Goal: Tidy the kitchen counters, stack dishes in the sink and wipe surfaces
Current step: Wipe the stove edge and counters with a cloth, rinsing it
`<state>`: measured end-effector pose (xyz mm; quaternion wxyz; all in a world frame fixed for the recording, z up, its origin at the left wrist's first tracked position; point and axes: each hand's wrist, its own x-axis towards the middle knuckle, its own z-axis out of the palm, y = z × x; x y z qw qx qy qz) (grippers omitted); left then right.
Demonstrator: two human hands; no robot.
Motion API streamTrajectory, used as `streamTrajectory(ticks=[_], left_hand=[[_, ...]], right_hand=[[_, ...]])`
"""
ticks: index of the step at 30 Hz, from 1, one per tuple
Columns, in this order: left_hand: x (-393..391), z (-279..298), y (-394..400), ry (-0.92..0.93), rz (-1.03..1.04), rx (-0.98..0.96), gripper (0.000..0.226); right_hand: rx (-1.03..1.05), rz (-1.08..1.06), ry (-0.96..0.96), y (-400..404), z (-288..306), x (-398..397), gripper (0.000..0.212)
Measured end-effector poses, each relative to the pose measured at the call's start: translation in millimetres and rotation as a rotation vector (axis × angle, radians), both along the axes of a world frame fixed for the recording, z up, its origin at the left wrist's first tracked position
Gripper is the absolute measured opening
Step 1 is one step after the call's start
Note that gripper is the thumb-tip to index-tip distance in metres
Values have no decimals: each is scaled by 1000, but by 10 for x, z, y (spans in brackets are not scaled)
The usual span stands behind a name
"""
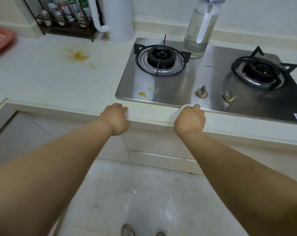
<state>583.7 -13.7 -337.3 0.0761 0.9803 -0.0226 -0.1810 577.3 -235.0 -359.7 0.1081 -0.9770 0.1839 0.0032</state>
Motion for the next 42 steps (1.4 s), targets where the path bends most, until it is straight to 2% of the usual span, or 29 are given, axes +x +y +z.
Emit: streamTrajectory(ticks=[5,12,17,20,24,26,28,31,33,35,38,40,42], left_hand=[[-38,-24,-61,-16,15,33,64],[-34,-3,-29,-17,-30,45,60],[42,39,188,-42,-33,-56,45],[105,51,403,-35,-62,-47,39],[217,49,689,-8,-109,-75,20],[247,34,747,-3,-133,-67,37],[242,54,715,5,-126,-57,49],[199,96,640,3,-120,-46,50],[163,96,598,5,-120,-44,47],[140,86,541,7,-110,-31,41],[132,101,516,-13,-117,18,39],[119,111,482,-14,-128,54,43],[108,119,467,-11,-112,68,47]], right_hand=[[-83,67,24,-55,-44,-23,40],[-19,146,57,119,56,-35,42],[61,288,44,828,74,78,37],[155,386,48,1498,78,236,34],[178,392,22,1815,60,325,32],[151,334,2,1602,45,257,35],[94,145,-8,1174,23,111,34],[22,-158,39,419,92,-155,32],[-1,-227,64,262,140,-266,31],[-22,-113,46,480,133,-247,32],[36,221,30,1162,53,-141,39],[54,329,15,1383,51,-121,39],[35,379,-15,1267,38,-139,39]])
